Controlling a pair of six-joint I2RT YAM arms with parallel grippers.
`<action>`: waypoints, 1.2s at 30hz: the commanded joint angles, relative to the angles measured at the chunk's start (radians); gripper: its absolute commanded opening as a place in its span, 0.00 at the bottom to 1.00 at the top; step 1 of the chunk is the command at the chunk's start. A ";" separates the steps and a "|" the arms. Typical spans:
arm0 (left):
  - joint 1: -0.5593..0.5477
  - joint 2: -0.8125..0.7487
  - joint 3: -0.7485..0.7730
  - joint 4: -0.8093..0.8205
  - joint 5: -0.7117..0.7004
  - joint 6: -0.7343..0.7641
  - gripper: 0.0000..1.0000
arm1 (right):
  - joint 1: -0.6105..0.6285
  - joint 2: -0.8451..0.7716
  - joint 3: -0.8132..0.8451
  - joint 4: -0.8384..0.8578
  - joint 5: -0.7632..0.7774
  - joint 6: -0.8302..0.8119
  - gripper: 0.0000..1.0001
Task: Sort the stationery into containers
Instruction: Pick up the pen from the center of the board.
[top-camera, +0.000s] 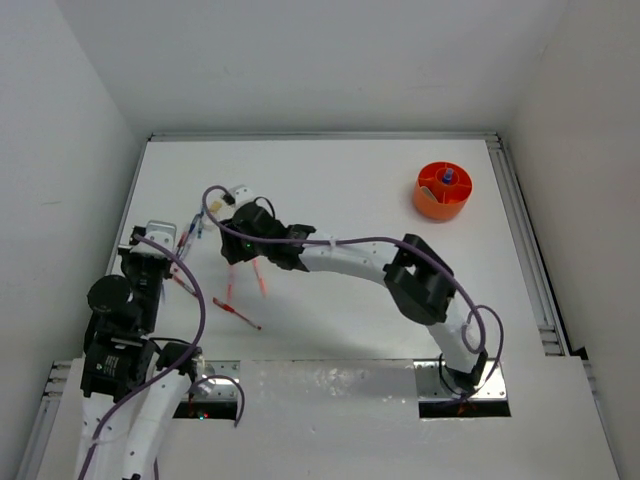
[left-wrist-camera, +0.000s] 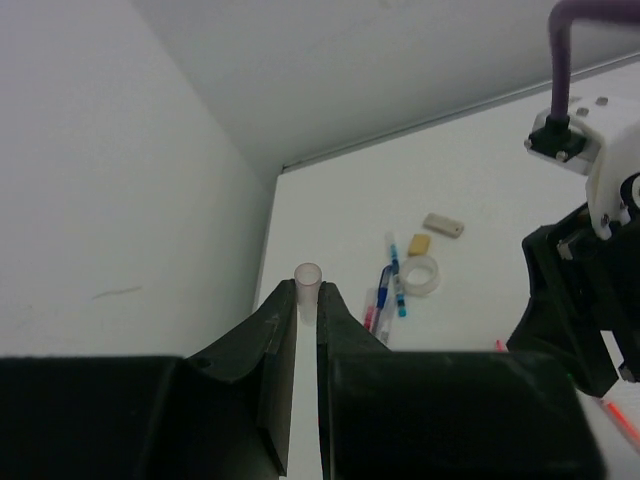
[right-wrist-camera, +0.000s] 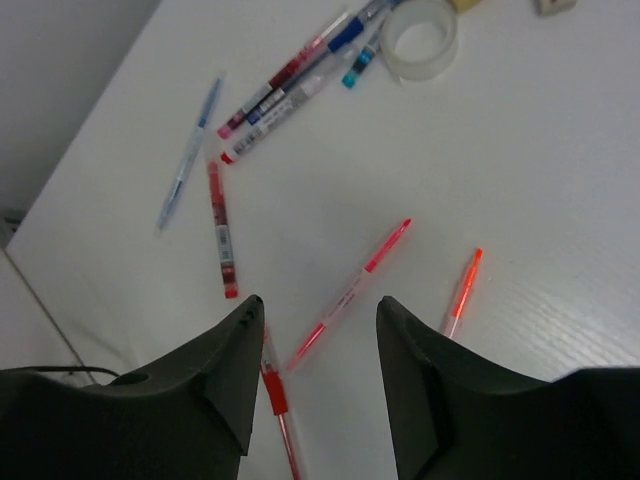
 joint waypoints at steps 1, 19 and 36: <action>0.013 -0.033 -0.025 0.012 -0.145 0.009 0.00 | 0.032 0.080 0.146 -0.147 0.110 0.049 0.48; 0.011 -0.048 -0.089 0.081 -0.173 -0.051 0.00 | 0.105 0.435 0.458 -0.291 0.331 0.049 0.44; 0.011 -0.065 -0.112 0.116 -0.127 -0.037 0.00 | 0.043 0.305 0.251 -0.143 0.153 0.108 0.00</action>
